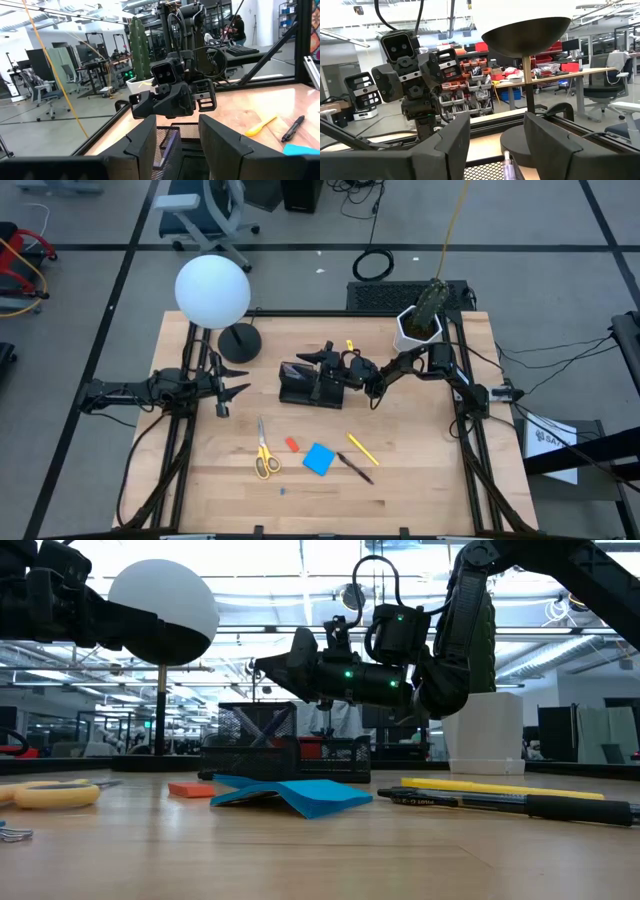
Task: Pick and place office supplies into organizer
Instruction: Put the yellow pen into the desk organizer
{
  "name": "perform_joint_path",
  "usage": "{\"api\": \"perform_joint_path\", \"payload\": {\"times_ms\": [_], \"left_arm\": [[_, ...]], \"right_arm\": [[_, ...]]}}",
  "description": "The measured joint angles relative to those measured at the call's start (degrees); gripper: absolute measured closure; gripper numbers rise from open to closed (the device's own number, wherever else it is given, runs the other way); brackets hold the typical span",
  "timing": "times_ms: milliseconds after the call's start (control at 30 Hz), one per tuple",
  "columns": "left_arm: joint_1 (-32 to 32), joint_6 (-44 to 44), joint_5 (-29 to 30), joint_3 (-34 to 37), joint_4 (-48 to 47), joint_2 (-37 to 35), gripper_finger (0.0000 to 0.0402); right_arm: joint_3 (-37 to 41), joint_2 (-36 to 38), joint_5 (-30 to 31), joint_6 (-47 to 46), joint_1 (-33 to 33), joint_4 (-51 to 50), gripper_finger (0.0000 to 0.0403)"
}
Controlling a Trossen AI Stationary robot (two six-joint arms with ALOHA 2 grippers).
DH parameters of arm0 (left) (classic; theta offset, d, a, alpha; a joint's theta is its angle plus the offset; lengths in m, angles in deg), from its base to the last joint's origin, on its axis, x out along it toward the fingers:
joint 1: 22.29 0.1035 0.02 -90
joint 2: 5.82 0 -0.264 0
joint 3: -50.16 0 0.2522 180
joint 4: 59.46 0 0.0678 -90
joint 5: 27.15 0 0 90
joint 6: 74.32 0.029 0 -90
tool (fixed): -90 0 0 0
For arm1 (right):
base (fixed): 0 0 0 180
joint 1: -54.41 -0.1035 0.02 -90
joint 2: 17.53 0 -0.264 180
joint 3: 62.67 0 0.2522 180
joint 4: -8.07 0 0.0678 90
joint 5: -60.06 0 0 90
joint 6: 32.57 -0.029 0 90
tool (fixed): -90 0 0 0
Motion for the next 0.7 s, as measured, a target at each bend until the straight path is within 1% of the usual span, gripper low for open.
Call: {"api": "perform_joint_path", "payload": {"times_ms": [300, 467, 567, 700], "left_arm": [[0.0, 0.0, 0.0, 0.0, 0.0, 0.0, 0.0247], [0.0, 0.0, 0.0, 0.0, 0.0, 0.0, 0.0247], [0.0, 0.0, 0.0, 0.0, 0.0, 0.0, 0.0247], [0.0, 0.0, 0.0, 0.0, 0.0, 0.0, 0.0247]], "right_arm": [[0.0, 0.0, 0.0, 0.6, -0.9, 0.0, 0.0227], [0.0, 0.2, -0.1, 4.7, -2.4, -1.2, 0.0231], [0.1, 2.3, 0.0, 5.3, -3.2, -6.7, 0.0231], [0.1, 8.1, 0.2, 6.6, -3.8, -20.8, 0.0232]]}}
